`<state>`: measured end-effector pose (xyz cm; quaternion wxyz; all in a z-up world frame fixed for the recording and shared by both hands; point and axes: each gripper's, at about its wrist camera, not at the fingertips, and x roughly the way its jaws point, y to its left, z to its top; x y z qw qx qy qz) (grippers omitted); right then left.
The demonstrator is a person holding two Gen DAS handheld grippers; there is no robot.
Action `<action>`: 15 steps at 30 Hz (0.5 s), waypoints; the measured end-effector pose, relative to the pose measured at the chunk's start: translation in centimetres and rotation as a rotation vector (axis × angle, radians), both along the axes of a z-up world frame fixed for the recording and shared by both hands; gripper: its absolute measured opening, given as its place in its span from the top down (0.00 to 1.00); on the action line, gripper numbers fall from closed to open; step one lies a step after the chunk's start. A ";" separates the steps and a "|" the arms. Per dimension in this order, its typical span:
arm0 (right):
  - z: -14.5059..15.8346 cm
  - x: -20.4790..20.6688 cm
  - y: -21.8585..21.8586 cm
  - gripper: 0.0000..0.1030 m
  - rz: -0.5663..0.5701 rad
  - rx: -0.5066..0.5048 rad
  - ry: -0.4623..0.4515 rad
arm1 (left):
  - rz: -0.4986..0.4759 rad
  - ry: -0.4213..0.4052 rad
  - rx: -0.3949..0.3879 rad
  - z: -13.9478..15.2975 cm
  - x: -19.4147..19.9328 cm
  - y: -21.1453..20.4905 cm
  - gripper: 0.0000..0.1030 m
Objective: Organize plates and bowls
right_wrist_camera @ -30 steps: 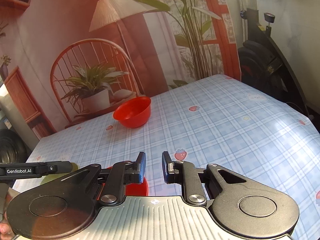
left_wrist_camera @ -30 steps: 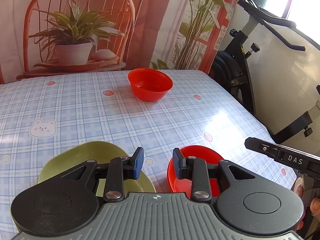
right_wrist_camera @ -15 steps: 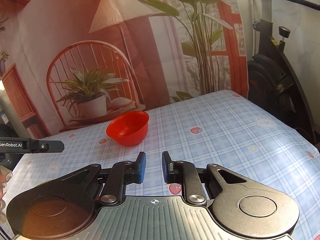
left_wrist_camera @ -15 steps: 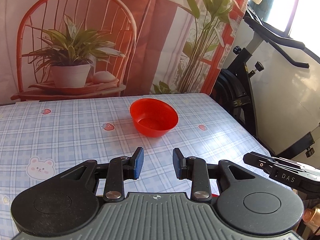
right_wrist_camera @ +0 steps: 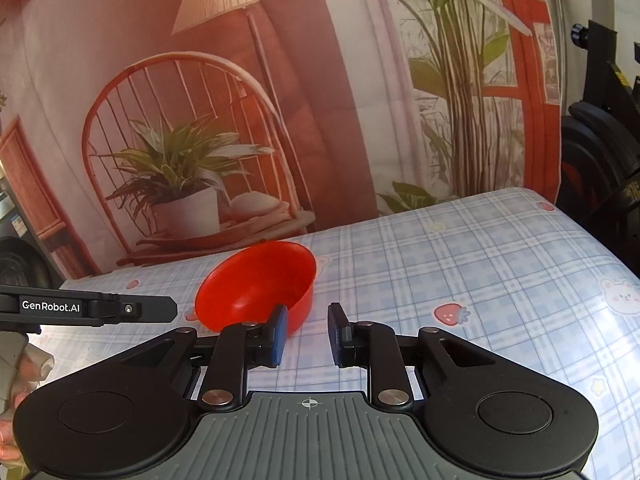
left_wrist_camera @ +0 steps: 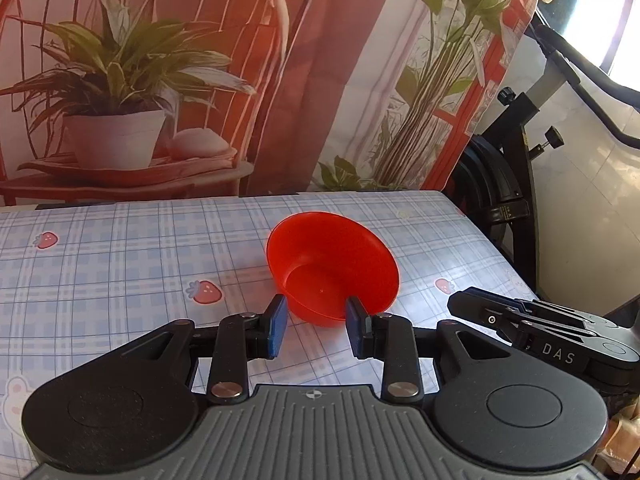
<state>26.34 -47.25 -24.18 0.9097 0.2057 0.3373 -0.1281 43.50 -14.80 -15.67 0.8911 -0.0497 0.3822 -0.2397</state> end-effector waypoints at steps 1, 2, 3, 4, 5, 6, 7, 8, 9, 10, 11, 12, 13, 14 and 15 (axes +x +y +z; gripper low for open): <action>-0.4 0.7 -0.1 0.79 -0.007 -0.001 0.005 | 0.000 0.007 -0.004 -0.3 0.6 -0.1 0.68; -0.7 1.1 -0.2 0.79 -0.015 -0.002 0.006 | -0.001 0.015 -0.009 -0.6 1.3 -0.3 0.68; -1.1 1.8 -0.4 0.79 -0.019 0.004 0.010 | 0.000 0.021 -0.010 -0.8 1.7 -0.4 0.68; -1.4 2.3 -0.5 0.79 -0.021 0.011 0.012 | 0.001 0.026 -0.010 -1.1 2.2 -0.5 0.68; -1.7 2.7 -0.7 0.79 -0.022 0.018 0.014 | 0.001 0.032 -0.011 -1.3 2.7 -0.7 0.68; -2.0 3.3 -0.8 0.79 -0.022 0.024 0.017 | 0.002 0.037 -0.012 -1.6 3.1 -0.8 0.68; -2.2 3.7 -0.9 0.79 -0.019 0.024 0.019 | 0.003 0.041 -0.012 -1.8 3.5 -0.8 0.68; -2.5 4.0 -0.9 0.79 -0.014 0.022 0.023 | 0.006 0.042 -0.013 -2.0 3.7 -0.8 0.68; -2.7 4.4 -0.9 0.79 -0.010 0.023 0.026 | 0.007 0.044 -0.014 -2.2 4.0 -0.9 0.68; -2.9 4.6 -0.9 0.79 -0.007 0.025 0.029 | 0.007 0.048 -0.016 -2.3 4.2 -0.9 0.68; -3.1 4.9 -0.8 0.79 -0.003 0.030 0.033 | 0.008 0.053 -0.020 -2.5 4.3 -0.9 0.68; -3.3 5.1 -0.8 0.80 0.002 0.034 0.038 | 0.006 0.058 -0.024 -2.7 4.4 -0.8 0.68; -3.4 5.2 -0.7 0.80 0.007 0.035 0.043 | 0.003 0.064 -0.028 -2.9 4.6 -0.8 0.69; -3.6 5.4 -0.6 0.81 0.013 0.037 0.049 | -0.003 0.069 -0.030 -3.0 4.6 -0.9 0.69; -3.7 5.5 -0.5 0.83 0.020 0.039 0.052 | -0.008 0.070 -0.029 -3.1 4.6 -0.9 0.69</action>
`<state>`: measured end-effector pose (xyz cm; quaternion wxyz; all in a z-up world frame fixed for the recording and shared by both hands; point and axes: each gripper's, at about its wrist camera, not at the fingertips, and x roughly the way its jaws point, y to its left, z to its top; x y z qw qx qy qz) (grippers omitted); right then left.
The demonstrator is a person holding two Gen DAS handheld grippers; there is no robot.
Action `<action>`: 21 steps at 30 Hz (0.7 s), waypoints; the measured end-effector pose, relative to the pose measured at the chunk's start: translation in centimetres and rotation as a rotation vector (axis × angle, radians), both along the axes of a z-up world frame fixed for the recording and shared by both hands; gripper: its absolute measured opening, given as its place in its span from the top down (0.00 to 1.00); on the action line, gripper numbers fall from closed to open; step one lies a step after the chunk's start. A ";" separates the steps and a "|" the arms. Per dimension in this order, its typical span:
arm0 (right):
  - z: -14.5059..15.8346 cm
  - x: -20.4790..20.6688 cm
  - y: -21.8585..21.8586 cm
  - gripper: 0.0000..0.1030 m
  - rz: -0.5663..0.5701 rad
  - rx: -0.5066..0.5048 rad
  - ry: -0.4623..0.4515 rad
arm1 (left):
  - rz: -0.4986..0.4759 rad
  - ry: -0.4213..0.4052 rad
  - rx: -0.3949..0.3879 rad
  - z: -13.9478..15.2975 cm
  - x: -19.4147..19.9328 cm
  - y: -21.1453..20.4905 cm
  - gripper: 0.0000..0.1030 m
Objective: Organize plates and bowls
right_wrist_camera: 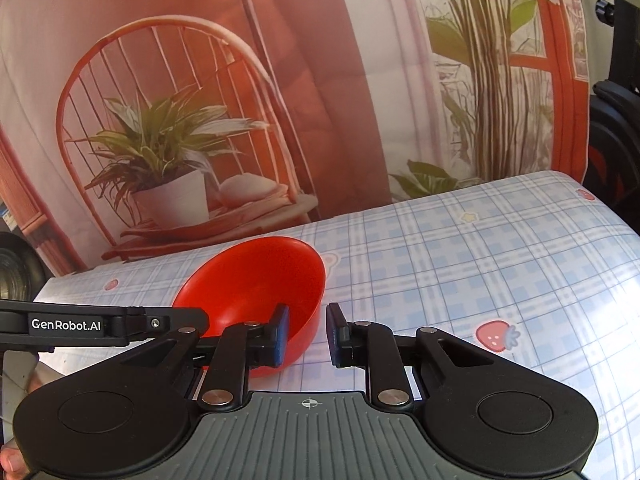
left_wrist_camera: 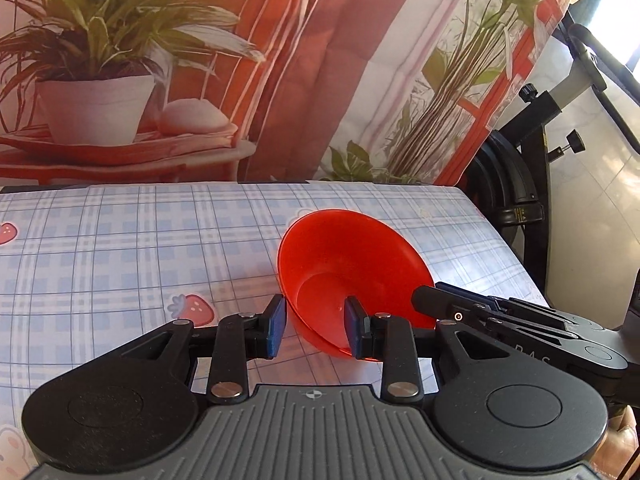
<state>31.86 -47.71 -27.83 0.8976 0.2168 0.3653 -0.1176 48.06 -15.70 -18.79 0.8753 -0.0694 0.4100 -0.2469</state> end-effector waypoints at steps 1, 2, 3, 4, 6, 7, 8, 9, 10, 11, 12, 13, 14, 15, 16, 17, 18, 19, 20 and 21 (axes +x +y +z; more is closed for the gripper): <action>0.0 0.0 0.1 0.86 0.003 0.003 -0.002 | -0.002 -0.004 0.005 0.0 -0.1 0.0 0.69; 0.0 0.0 0.2 0.86 0.001 0.001 -0.001 | -0.002 -0.008 0.010 -0.1 -0.2 -0.1 0.71; 0.1 0.0 0.3 0.86 -0.004 -0.004 0.001 | 0.001 -0.011 0.018 -0.1 -0.2 -0.1 0.74; 0.2 -0.2 0.4 0.86 -0.010 -0.007 0.001 | 0.002 -0.012 0.020 -0.1 -0.4 0.0 0.79; 0.7 -0.5 0.4 0.87 -0.013 -0.001 -0.008 | -0.003 -0.017 0.016 0.2 -0.7 0.2 0.81; 1.0 -0.6 0.4 0.87 -0.011 0.000 -0.013 | -0.006 -0.023 0.015 0.4 -1.0 0.4 0.81; 1.3 -0.8 0.5 0.87 -0.009 -0.001 -0.017 | -0.010 -0.029 0.015 0.6 -1.2 0.4 0.81; 1.7 -1.1 0.6 0.87 -0.006 -0.007 -0.020 | -0.014 -0.038 0.016 1.0 -1.6 0.5 0.81; 2.1 -1.3 0.7 0.87 -0.006 -0.011 -0.023 | -0.016 -0.045 0.017 1.3 -2.0 0.5 0.81; 2.6 -1.6 0.9 0.87 -0.007 -0.014 -0.029 | -0.018 -0.055 0.020 1.7 -2.4 0.5 0.81; 3.0 -1.9 1.1 0.87 -0.009 -0.015 -0.036 | -0.019 -0.064 0.022 2.0 -2.8 0.5 0.81; 3.4 -2.2 1.2 0.87 -0.012 -0.017 -0.042 | -0.021 -0.076 0.025 2.4 -3.3 0.5 0.81; 3.7 -2.5 1.4 0.87 -0.014 -0.018 -0.047 | -0.024 -0.085 0.027 2.7 -3.8 0.6 0.81; 4.3 -3.0 1.7 0.87 -0.018 -0.017 -0.053 | -0.025 -0.092 0.029 3.0 -4.3 0.6 0.81; 4.6 -3.3 1.9 0.87 -0.020 -0.017 -0.057 | -0.027 -0.098 0.030 3.3 -4.8 0.7 0.81; 5.1 -3.8 2.3 0.87 -0.024 -0.017 -0.062 | -0.029 -0.103 0.032 3.6 -5.3 0.8 0.81; 5.5 -4.3 2.6 0.88 -0.026 -0.016 -0.067 | -0.032 -0.108 0.034 3.8 -5.8 0.9 0.81; 5.8 -4.7 2.9 0.88 -0.029 -0.016 -0.071 | -0.034 -0.114 0.035 4.1 -6.3 1.0 0.81; 6.2 -5.2 3.2 0.88 -0.032 -0.015 -0.077 | -0.036 -0.120 0.036 4.4 -6.9 1.1 0.81; 6.6 -5.7 3.6 0.88 -0.035 -0.015 -0.081 | -0.037 -0.125 0.036 4.6 -7.4 1.2 0.81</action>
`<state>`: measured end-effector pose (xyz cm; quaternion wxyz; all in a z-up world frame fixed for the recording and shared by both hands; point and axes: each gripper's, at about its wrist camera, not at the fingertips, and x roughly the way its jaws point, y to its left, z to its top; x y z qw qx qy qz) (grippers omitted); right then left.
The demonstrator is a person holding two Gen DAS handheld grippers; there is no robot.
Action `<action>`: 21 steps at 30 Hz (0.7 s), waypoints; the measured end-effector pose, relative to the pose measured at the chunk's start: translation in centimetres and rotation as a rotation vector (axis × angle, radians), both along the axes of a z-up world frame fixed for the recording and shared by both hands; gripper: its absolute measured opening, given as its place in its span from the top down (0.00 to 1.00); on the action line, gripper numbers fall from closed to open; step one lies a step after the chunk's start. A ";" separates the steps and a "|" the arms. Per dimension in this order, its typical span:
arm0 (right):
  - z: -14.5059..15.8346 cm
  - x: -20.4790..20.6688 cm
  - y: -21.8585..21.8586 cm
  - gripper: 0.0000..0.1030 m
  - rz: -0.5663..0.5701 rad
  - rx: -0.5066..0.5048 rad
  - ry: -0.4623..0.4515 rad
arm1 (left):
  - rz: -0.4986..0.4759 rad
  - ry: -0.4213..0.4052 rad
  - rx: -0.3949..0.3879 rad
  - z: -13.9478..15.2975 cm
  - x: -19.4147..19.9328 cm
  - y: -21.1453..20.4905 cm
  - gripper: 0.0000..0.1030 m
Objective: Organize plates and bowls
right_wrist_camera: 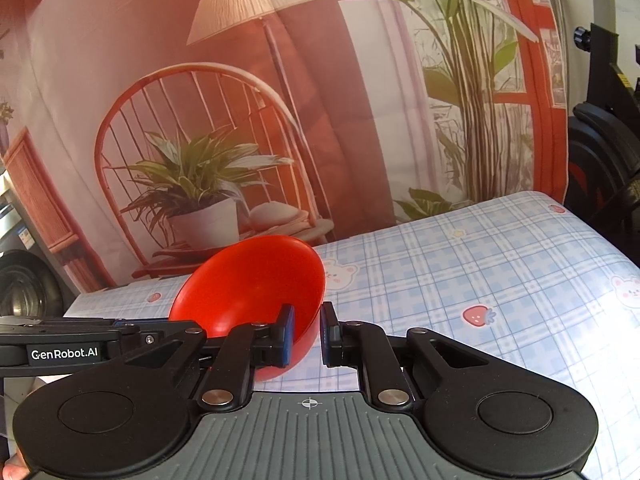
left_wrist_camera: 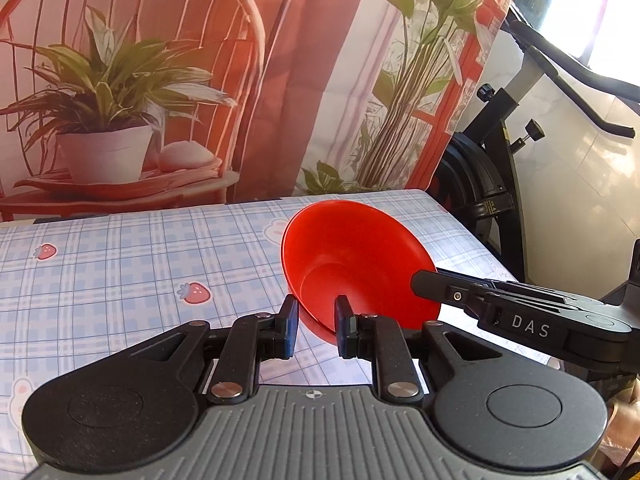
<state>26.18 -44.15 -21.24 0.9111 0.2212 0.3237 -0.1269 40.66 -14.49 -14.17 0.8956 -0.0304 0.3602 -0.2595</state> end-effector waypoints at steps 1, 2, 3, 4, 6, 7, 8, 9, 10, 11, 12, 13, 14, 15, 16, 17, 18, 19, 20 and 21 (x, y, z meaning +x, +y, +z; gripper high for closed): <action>0.3 -0.5 0.3 0.88 -0.003 0.000 -0.004 | -0.001 -0.005 0.000 0.2 -0.5 0.1 0.81; 0.7 -1.0 0.6 0.88 -0.005 0.000 -0.009 | -0.003 -0.010 0.000 0.4 -1.1 0.3 0.81; 1.0 -1.5 0.9 0.88 -0.007 0.001 -0.013 | -0.005 -0.014 0.000 0.6 -1.6 0.4 0.81; 1.3 -2.0 1.2 0.88 -0.009 0.003 -0.017 | -0.006 -0.018 0.000 0.8 -2.2 0.6 0.81; 1.8 -3.1 1.8 0.88 -0.014 0.005 -0.024 | -0.008 -0.018 -0.006 1.0 -3.2 0.9 0.80; 2.1 -3.6 2.1 0.88 -0.015 0.005 -0.026 | -0.010 -0.018 -0.009 1.2 -3.7 1.1 0.80; 2.3 -4.0 2.3 0.88 -0.016 0.004 -0.028 | -0.012 -0.018 -0.011 1.3 -4.3 1.3 0.80; 2.6 -4.6 2.8 0.88 -0.018 -0.001 -0.030 | -0.015 -0.019 -0.013 1.4 -4.7 1.5 0.80; 2.8 -5.1 3.1 0.88 -0.019 -0.003 -0.032 | -0.020 -0.022 -0.013 1.5 -5.2 1.6 0.80; 3.1 -5.6 3.4 0.88 -0.022 -0.006 -0.032 | -0.024 -0.025 -0.013 1.6 -5.8 1.8 0.80; 3.3 -6.1 3.7 0.88 -0.025 -0.008 -0.032 | -0.027 -0.027 -0.013 1.7 -6.3 1.9 0.80; 3.4 -6.6 3.9 0.88 -0.029 -0.010 -0.032 | -0.031 -0.027 -0.014 1.7 -6.7 2.0 0.80; 3.6 -7.1 4.2 0.88 -0.033 -0.011 -0.031 | -0.034 -0.025 -0.017 1.8 -7.2 2.1 0.80; 3.7 -7.6 4.4 0.88 -0.037 -0.012 -0.030 | -0.037 -0.023 -0.019 1.8 -7.7 2.2 0.80; 3.8 -8.1 4.8 0.88 -0.041 -0.013 -0.029 | -0.040 -0.022 -0.019 1.8 -8.1 2.3 0.80; 3.9 -8.7 5.0 0.88 -0.046 -0.012 -0.027 | -0.044 -0.019 -0.020 1.7 -8.5 2.4 0.81; 3.9 -9.2 5.3 0.88 -0.050 -0.009 -0.025 | -0.047 -0.017 -0.021 1.7 -8.9 2.5 0.81; 3.9 -9.7 5.4 0.88 -0.053 -0.004 -0.023 | -0.051 -0.016 -0.021 1.7 -9.3 2.6 0.81; 3.9 -10.2 5.7 0.88 -0.056 0.001 -0.020 | -0.055 -0.015 -0.022 1.6 -9.8 2.7 0.80; 3.9 -10.7 6.0 0.88 -0.059 0.003 -0.016 | -0.060 -0.013 -0.022 1.5 -10.2 2.9 0.80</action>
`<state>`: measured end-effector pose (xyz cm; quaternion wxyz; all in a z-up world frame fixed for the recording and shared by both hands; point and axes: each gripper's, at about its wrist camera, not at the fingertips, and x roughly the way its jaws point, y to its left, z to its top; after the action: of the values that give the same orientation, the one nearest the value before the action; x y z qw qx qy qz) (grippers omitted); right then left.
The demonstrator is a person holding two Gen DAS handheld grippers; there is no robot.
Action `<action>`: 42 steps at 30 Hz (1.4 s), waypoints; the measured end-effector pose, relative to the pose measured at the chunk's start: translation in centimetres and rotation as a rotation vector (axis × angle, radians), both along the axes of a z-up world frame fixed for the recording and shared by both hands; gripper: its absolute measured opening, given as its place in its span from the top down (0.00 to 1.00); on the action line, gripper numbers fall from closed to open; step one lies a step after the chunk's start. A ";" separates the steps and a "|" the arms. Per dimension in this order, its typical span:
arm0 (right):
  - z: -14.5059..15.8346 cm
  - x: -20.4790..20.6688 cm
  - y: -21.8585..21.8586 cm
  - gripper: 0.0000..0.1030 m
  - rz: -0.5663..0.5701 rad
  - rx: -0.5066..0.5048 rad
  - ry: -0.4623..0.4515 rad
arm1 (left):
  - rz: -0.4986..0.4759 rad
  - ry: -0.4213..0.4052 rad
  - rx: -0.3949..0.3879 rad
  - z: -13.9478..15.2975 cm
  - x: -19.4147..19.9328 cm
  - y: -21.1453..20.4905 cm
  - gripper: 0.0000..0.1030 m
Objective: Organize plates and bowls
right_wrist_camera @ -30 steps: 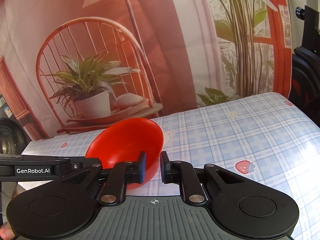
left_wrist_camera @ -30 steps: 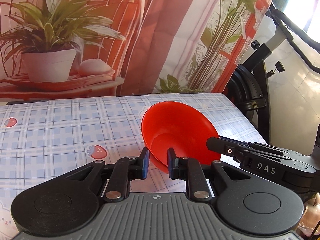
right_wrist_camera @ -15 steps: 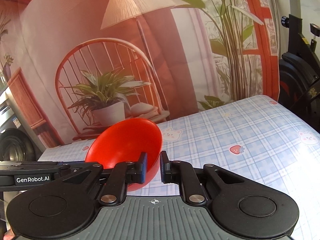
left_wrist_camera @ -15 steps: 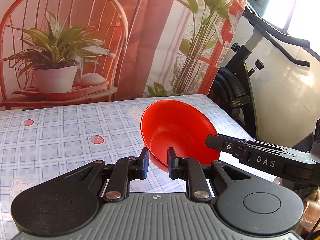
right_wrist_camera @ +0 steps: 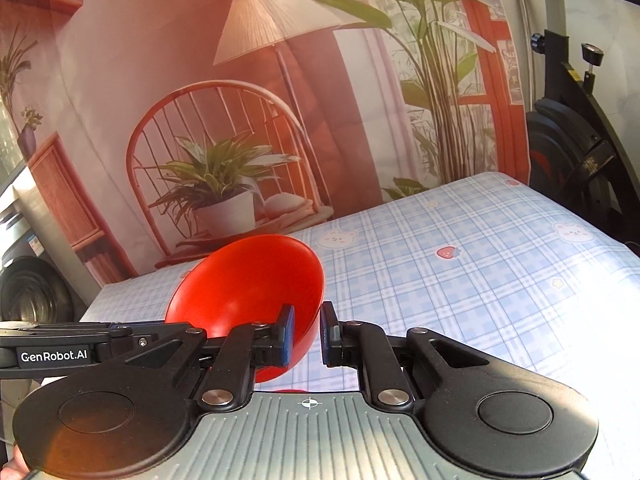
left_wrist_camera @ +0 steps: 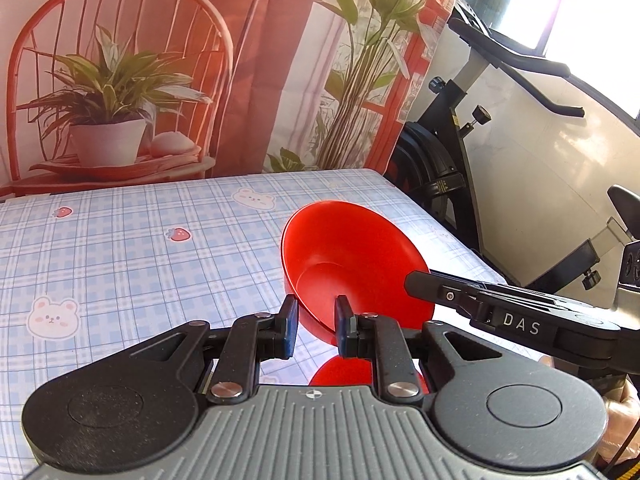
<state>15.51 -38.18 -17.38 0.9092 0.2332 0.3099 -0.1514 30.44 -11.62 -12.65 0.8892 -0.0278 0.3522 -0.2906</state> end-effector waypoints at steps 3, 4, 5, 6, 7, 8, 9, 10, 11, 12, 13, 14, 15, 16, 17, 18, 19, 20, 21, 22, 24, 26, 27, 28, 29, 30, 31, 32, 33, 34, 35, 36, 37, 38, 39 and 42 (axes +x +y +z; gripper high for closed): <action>-0.1 -1.4 0.9 0.88 -0.007 0.005 0.015 | -0.016 0.011 0.002 -0.5 -1.4 0.3 0.80; -0.2 -1.7 1.1 0.88 -0.009 0.007 0.020 | -0.021 0.014 0.004 -0.7 -1.7 0.3 0.80; -0.3 -2.1 1.3 0.88 -0.012 0.011 0.027 | -0.027 0.018 0.006 -0.9 -2.2 0.4 0.80; -0.4 -2.4 1.5 0.88 -0.014 0.014 0.033 | -0.031 0.022 0.008 -1.1 -2.5 0.5 0.80; -0.4 -2.7 1.7 0.88 -0.016 0.016 0.038 | -0.032 0.028 0.008 -1.3 -2.8 0.5 0.80; -0.5 -3.0 1.9 0.88 -0.018 0.017 0.041 | -0.033 0.034 0.005 -1.5 -3.0 0.6 0.80; -0.5 -3.2 2.1 0.88 -0.020 0.018 0.044 | -0.034 0.041 0.003 -1.7 -3.2 0.6 0.80; -0.6 -3.5 2.2 0.88 -0.021 0.021 0.045 | -0.035 0.050 0.001 -1.9 -3.4 0.6 0.80; -0.7 -3.8 2.4 0.88 -0.023 0.025 0.046 | -0.035 0.057 0.000 -2.1 -3.5 0.7 0.80; -0.8 -4.0 2.5 0.88 -0.024 0.027 0.049 | -0.036 0.067 0.000 -2.4 -3.6 0.7 0.80; -0.9 -4.2 2.7 0.88 -0.024 0.028 0.053 | -0.037 0.073 0.001 -2.5 -3.7 0.7 0.80; -1.0 -4.4 2.8 0.88 -0.025 0.030 0.056 | -0.038 0.080 0.002 -2.7 -3.8 0.7 0.80; -1.2 -4.5 2.8 0.88 -0.026 0.032 0.061 | -0.039 0.085 0.003 -2.9 -3.9 0.7 0.80; -1.3 -4.7 2.9 0.88 -0.027 0.034 0.065 | -0.040 0.090 0.004 -2.9 -3.8 0.7 0.80; -1.5 -4.9 3.0 0.88 -0.029 0.037 0.068 | -0.040 0.093 0.005 -3.0 -3.9 0.7 0.80; -1.6 -5.0 3.1 0.88 -0.030 0.039 0.070 | -0.040 0.096 0.006 -3.1 -4.0 0.6 0.80; -1.7 -5.1 3.1 0.88 -0.030 0.040 0.072 | -0.040 0.098 0.008 -3.2 -4.1 0.7 0.80; -1.8 -5.3 3.2 0.88 -0.030 0.041 0.073 | -0.041 0.100 0.010 -3.2 -4.1 0.6 0.80; -1.9 -5.4 3.2 0.88 -0.030 0.042 0.073 | -0.041 0.102 0.012 -3.3 -4.2 0.6 0.80; -1.9 -5.5 3.3 0.88 -0.030 0.043 0.074 | -0.041 0.105 0.014 -3.3 -4.2 0.5 0.80; -2.2 -5.7 3.3 0.88 -0.028 0.042 0.076 | -0.043 0.107 0.019 -3.5 -4.2 0.4 0.80; -2.3 -5.7 3.4 0.88 -0.022 0.031 0.080 | -0.049 0.104 0.028 -3.7 -4.2 0.4 0.80; -2.4 -5.7 3.5 0.88 -0.019 0.024 0.083 | -0.049 0.105 0.032 -3.7 -4.2 0.3 0.80; -2.5 -5.7 3.6 0.88 -0.018 0.020 0.086 | -0.049 0.109 0.036 -3.9 -4.2 0.2 0.80; -2.6 -5.7 3.6 0.88 -0.016 0.018 0.088 | -0.049 0.112 0.040 -4.0 -4.2 0.2 0.80; -2.6 -5.7 3.7 0.88 -0.014 0.019 0.088 | -0.050 0.114 0.042 -4.0 -4.2 0.2 0.80; -2.7 -5.7 3.7 0.88 -0.014 0.021 0.088 | -0.051 0.117 0.044 -4.0 -4.1 0.1 0.80; -2.7 -5.7 3.6 0.88 -0.013 0.021 0.088 | -0.052 0.118 0.046 -4.0 -4.1 0.1 0.80; -2.7 -5.7 3.6 0.88 -0.013 0.021 0.089 | -0.053 0.119 0.046 -4.0 -4.1 0.1 0.80; -2.7 -5.7 3.6 0.88 -0.011 0.021 0.090 | -0.053 0.121 0.047 -4.0 -4.0 0.1 0.80; -2.8 -5.7 3.6 0.88 -0.010 0.020 0.093 | -0.054 0.124 0.047 -4.1 -4.0 0.0 0.80; -2.8 -5.7 3.6 0.88 -0.009 0.018 0.095 | -0.055 0.125 0.046 -4.1 -4.0 0.1 0.80; -2.9 -5.8 3.7 0.88 -0.008 0.016 0.097 | -0.055 0.126 0.046 -4.2 -4.0 0.1 0.80; -2.9 -5.8 3.7 0.88 -0.007 0.015 0.098 | -0.056 0.127 0.046 -4.2 -4.1 0.1 0.80; -2.9 -5.9 3.7 0.88 -0.006 0.014 0.099 | -0.055 0.125 0.047 -4.2 -4.1 0.1 0.80; -3.0 -5.9 3.8 0.88 -0.009 0.009 0.101 | -0.048 0.126 0.053 -4.3 -4.2 0.1 0.78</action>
<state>9.60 -34.37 -20.39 0.8907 0.2309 0.3549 -0.1655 26.26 -11.57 -16.90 0.8585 -0.0141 0.4156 -0.3000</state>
